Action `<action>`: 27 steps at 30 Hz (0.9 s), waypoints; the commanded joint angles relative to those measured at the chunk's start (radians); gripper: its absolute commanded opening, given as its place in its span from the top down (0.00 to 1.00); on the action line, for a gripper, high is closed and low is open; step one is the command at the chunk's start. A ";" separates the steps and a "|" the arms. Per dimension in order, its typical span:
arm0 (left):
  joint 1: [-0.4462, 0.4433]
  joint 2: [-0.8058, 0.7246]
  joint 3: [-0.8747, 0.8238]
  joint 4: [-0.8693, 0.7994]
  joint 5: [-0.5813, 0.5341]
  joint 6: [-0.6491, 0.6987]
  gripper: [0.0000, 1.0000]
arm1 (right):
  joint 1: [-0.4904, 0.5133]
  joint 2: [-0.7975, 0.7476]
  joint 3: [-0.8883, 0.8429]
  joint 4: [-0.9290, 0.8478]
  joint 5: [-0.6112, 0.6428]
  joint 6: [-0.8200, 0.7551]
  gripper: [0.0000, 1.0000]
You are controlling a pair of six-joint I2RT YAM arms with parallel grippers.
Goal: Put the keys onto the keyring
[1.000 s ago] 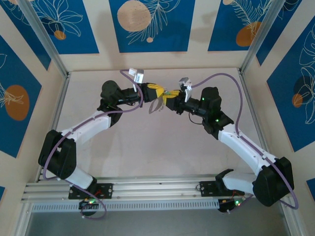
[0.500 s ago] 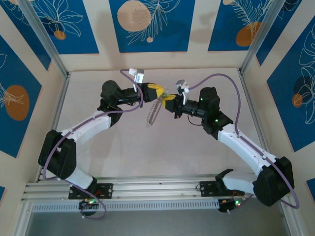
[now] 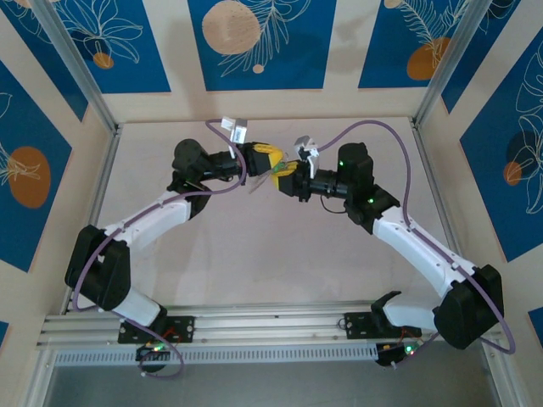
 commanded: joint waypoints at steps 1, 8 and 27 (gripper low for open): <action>-0.015 -0.029 0.015 0.035 -0.001 0.001 1.00 | -0.038 -0.072 -0.052 0.004 -0.027 0.023 0.63; -0.014 -0.030 0.007 0.050 -0.006 -0.003 1.00 | -0.133 -0.213 -0.147 0.009 -0.044 0.075 0.59; -0.024 -0.033 -0.013 0.083 -0.026 -0.022 1.00 | -0.151 -0.131 -0.072 0.312 -0.028 0.324 0.52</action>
